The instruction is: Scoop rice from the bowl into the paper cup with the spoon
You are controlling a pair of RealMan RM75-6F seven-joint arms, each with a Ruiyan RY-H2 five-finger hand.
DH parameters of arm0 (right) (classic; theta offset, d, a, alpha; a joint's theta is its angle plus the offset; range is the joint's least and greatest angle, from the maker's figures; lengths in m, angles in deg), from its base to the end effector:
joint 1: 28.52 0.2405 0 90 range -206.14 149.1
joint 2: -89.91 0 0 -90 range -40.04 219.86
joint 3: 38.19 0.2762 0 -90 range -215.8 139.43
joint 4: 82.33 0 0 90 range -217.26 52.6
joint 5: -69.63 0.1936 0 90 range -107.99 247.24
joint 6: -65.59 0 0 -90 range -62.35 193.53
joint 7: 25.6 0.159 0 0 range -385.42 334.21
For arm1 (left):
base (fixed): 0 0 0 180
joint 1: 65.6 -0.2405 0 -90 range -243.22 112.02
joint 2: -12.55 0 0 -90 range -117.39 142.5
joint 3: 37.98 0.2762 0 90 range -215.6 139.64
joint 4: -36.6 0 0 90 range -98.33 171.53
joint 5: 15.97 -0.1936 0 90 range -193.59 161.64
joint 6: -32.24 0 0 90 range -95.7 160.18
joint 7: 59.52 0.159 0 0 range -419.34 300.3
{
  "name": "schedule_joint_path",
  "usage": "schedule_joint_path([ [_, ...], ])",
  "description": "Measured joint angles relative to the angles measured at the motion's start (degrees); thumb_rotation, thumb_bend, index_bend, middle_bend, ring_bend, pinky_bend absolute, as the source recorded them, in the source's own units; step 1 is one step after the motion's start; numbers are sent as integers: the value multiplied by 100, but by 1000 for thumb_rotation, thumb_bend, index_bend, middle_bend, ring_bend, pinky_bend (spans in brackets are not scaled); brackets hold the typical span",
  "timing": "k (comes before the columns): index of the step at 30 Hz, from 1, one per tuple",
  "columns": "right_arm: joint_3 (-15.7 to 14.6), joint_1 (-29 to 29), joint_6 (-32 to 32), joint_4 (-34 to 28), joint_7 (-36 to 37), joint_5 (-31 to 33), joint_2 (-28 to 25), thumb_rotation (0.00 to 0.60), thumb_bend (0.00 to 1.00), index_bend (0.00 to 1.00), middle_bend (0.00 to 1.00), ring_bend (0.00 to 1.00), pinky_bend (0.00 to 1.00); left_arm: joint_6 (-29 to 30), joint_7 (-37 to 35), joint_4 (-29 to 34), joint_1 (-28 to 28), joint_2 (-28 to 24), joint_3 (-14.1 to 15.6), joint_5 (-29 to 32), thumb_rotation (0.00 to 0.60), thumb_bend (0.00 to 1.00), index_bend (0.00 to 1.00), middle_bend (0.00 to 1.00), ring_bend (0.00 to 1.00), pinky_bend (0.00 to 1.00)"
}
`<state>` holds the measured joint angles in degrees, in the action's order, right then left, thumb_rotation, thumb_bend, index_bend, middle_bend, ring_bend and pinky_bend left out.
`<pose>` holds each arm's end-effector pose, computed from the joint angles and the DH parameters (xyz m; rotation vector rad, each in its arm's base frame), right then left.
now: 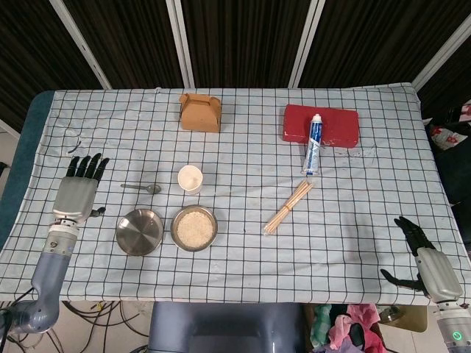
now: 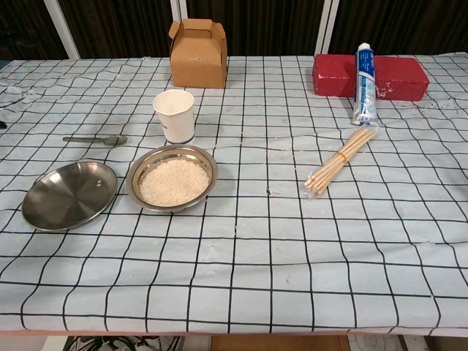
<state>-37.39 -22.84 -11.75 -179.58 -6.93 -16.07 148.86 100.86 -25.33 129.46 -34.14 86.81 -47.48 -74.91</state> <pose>-0.3210 -0.1906 0.1805 1.3342 -1.2802 1.0299 -0.2452 0.3460 0.1107 -1.5739 -0.7186 -0.6490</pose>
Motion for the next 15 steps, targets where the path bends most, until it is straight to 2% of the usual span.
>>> schedule_joint_path([
  [15, -3, -7, -4, -9, 13, 1, -13, 600, 162, 0, 0, 0, 176, -25, 122, 81, 83, -19, -7, 69, 600, 51, 0, 0, 0, 0],
])
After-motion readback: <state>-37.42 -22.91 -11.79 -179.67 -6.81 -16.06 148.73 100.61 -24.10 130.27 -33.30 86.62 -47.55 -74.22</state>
